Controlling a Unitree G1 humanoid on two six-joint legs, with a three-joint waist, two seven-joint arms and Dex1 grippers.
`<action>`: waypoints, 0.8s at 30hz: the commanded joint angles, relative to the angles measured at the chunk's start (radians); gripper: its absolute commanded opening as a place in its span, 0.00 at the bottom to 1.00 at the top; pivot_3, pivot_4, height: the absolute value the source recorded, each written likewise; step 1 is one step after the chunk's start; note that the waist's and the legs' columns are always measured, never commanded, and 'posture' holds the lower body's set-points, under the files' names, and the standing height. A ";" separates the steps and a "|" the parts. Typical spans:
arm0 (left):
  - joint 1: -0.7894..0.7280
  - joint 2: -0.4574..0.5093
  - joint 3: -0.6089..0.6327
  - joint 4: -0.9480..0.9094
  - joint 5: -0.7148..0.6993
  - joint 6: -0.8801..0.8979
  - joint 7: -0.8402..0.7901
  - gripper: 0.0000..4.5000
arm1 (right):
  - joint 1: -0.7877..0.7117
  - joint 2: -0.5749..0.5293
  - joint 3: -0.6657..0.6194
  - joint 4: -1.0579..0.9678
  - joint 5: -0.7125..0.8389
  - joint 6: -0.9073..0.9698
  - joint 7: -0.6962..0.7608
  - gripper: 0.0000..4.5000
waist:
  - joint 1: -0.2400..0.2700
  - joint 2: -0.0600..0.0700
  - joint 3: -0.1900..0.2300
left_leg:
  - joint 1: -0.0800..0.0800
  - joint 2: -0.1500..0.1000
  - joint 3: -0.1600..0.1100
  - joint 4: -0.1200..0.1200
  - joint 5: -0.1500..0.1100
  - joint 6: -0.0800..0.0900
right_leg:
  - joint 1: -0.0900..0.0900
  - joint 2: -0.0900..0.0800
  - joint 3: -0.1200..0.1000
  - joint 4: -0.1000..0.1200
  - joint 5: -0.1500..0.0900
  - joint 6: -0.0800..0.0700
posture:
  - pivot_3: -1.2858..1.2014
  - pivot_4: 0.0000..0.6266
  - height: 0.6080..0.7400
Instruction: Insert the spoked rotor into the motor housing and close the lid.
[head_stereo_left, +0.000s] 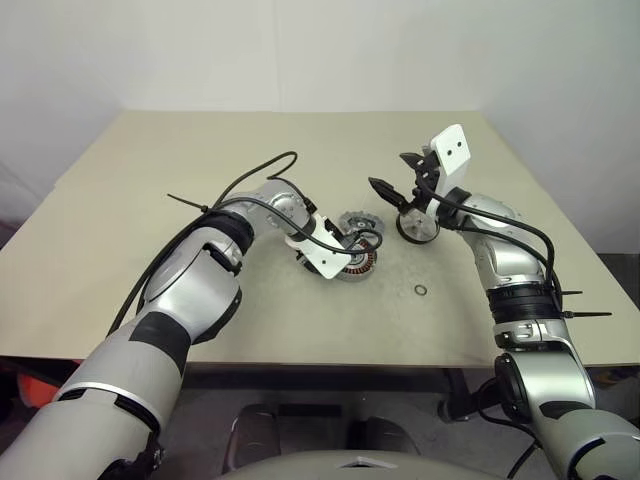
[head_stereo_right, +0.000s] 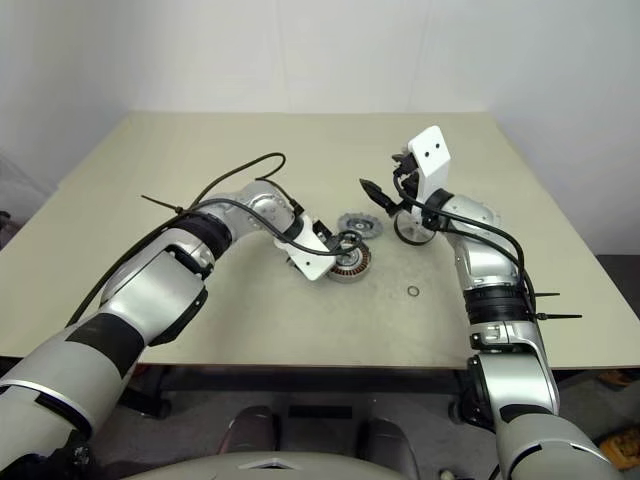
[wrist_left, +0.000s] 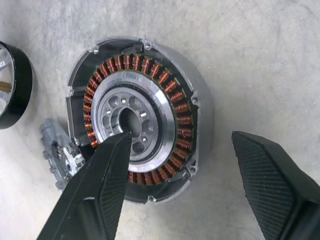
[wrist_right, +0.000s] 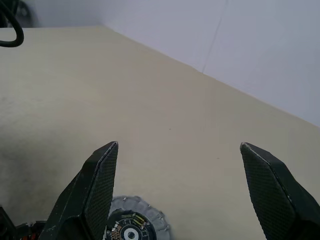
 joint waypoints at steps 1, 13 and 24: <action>-0.026 0.036 0.053 -0.029 -0.060 -0.015 -0.016 0.76 | -0.027 0.000 -0.015 -0.017 0.020 -0.015 0.010 0.98 | 0.000 0.000 0.000 | 0.000 0.000 0.000 0.000 0.000 0.000 | 0.000 0.000 0.000 0.000 0.000 0.000 | 0.52 0.00 1.00; 0.295 0.218 0.331 -0.543 -0.538 0.404 -0.319 0.76 | 0.036 0.002 0.002 -0.090 0.056 0.047 0.080 0.98 | -0.003 0.000 0.000 | 0.004 0.002 0.001 -0.001 0.000 0.000 | -0.001 0.000 0.000 0.000 0.000 -0.001 | 0.52 0.00 1.00; 0.790 0.206 0.652 -1.358 -0.982 1.266 0.044 0.76 | 0.159 -0.113 0.003 -0.156 0.068 0.108 0.221 0.98 | -0.021 0.001 0.000 | 0.004 0.006 0.002 -0.001 0.000 0.000 | -0.002 0.002 0.000 0.001 -0.001 -0.001 | 0.52 0.00 1.00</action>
